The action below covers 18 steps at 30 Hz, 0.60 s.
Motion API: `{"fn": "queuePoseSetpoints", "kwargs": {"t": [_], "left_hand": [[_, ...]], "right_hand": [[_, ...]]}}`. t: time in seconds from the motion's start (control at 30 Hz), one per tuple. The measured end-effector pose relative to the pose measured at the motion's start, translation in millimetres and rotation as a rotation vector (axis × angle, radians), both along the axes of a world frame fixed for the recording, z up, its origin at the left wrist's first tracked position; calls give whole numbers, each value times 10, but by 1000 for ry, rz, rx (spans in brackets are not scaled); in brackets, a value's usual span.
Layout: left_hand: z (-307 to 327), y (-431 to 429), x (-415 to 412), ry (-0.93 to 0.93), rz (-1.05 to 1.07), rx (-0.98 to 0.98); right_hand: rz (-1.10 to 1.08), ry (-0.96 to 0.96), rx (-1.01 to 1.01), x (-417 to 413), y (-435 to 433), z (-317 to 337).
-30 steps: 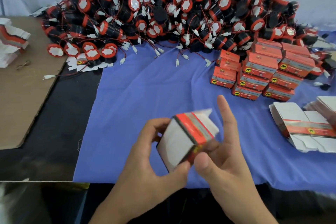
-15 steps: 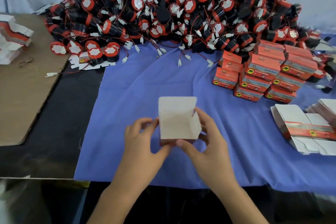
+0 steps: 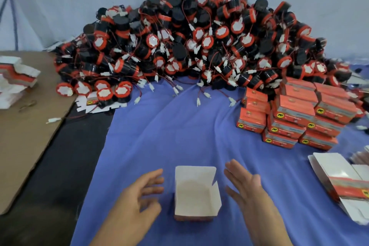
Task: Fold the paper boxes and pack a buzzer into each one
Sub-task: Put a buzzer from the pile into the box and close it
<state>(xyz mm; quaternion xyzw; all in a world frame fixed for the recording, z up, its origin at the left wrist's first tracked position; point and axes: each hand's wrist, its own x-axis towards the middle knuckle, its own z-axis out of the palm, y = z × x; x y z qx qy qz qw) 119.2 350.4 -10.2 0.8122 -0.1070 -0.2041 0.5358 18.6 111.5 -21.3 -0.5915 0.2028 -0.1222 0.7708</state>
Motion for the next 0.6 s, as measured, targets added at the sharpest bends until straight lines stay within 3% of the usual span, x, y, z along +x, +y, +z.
{"fn": "queuePoseSetpoints", "kwargs": {"t": [0.23,0.37,0.6], "left_hand": [[182,-584,812,54,225,-372],[176,-1097,1524,81,260,-419],[421,-2000,2985,6,304,-466]], "right_hand": [[93,68,173,1275,-122,145],[139,111,133,2249,-20,175],[99,4,78,3855,-270,445]]}}
